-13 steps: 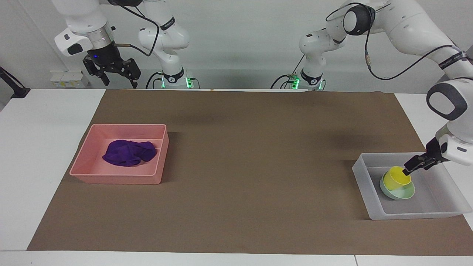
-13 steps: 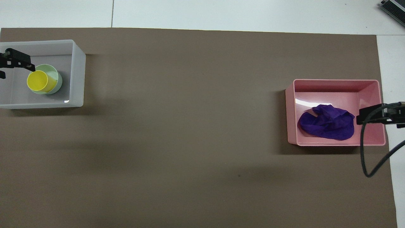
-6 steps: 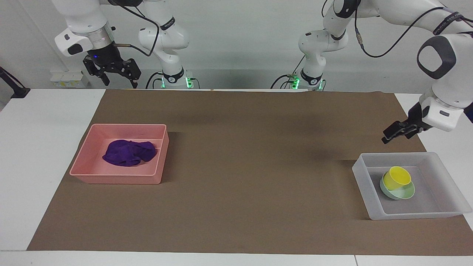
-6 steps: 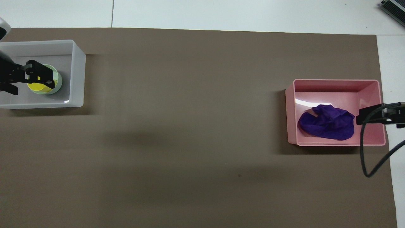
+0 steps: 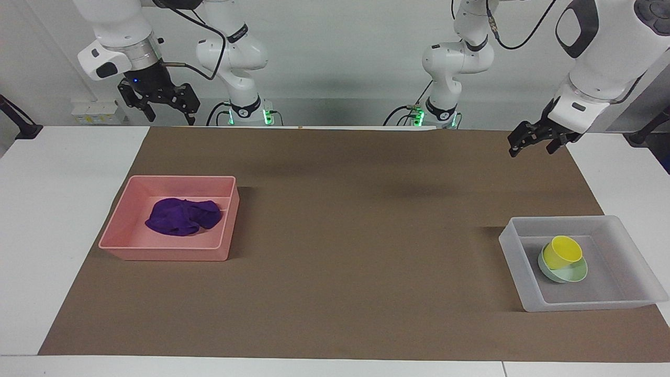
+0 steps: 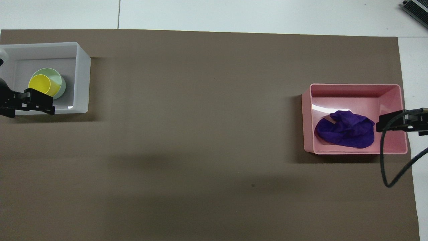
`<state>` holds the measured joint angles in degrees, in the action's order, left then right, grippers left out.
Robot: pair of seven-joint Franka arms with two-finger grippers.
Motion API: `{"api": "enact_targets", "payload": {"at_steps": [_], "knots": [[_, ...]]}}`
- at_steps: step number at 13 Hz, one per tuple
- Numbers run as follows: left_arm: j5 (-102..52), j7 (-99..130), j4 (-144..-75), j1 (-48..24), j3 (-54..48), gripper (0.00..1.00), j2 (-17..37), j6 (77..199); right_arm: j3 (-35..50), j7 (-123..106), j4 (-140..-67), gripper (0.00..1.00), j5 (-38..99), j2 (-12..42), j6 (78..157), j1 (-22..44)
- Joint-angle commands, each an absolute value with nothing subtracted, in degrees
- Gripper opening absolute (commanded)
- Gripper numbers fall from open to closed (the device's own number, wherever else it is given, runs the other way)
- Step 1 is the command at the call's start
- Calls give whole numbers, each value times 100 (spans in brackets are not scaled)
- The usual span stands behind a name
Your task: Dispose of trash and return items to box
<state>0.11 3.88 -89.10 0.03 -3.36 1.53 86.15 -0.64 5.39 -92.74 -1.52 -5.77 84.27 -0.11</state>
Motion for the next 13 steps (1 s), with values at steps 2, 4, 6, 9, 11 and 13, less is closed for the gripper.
{"api": "enact_targets", "payload": {"at_steps": [2, 4, 6, 9, 11, 13], "knots": [[-26, 220, -9290, -158, -246, 100, -114, 8947, -62, 404, -9510, 100, -79, -756, 8604, -53], [-26, 220, -9299, -158, -246, 100, -175, 8912, -62, 396, -9519, 100, -79, -765, 8596, -61], [-26, 211, -9299, -158, -229, 100, -185, 8895, -62, 387, -9519, 100, -79, -765, 8604, -62], [-26, 220, -9290, -167, -229, 100, -185, 8886, -62, 387, -9519, 100, -79, -756, 8604, -61], [-26, 228, -9290, -167, -229, 100, -185, 8877, -62, 387, -9519, 100, -79, -765, 8596, -53], [-26, 228, -9290, -167, -229, 100, -185, 8877, -62, 387, -9519, 100, -79, -765, 8604, -53]]}}
